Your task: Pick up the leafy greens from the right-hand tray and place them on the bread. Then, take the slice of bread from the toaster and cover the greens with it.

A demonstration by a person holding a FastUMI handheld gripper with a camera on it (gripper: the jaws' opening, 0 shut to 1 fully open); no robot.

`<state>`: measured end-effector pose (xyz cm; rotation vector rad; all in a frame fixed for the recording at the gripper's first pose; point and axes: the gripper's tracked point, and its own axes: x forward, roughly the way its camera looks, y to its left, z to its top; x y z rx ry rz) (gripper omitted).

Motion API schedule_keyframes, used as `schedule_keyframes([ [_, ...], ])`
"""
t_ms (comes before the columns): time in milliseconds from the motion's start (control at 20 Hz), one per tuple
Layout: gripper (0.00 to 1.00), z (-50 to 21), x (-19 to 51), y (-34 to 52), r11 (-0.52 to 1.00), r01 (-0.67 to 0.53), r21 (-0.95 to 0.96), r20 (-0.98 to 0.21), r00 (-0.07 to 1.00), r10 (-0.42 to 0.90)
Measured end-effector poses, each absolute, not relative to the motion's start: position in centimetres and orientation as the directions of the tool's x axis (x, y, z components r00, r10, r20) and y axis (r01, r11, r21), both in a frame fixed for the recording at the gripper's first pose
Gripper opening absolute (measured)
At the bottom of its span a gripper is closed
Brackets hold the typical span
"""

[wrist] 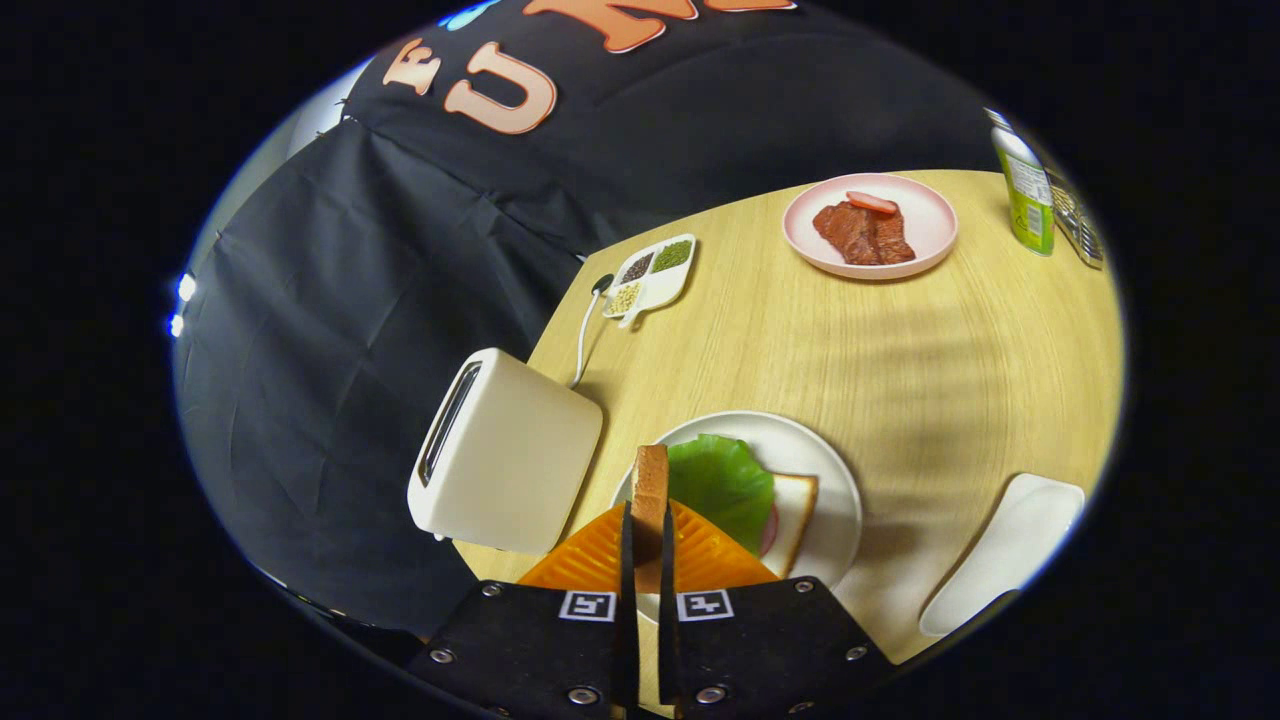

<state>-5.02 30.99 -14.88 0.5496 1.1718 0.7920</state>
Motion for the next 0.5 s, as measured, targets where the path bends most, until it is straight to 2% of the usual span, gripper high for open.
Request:
schedule_keyframes([
  [500,0.08,-18.2,-4.9,28.3,0.672,-0.221,0.707,-0.641,0.201,0.741],
])
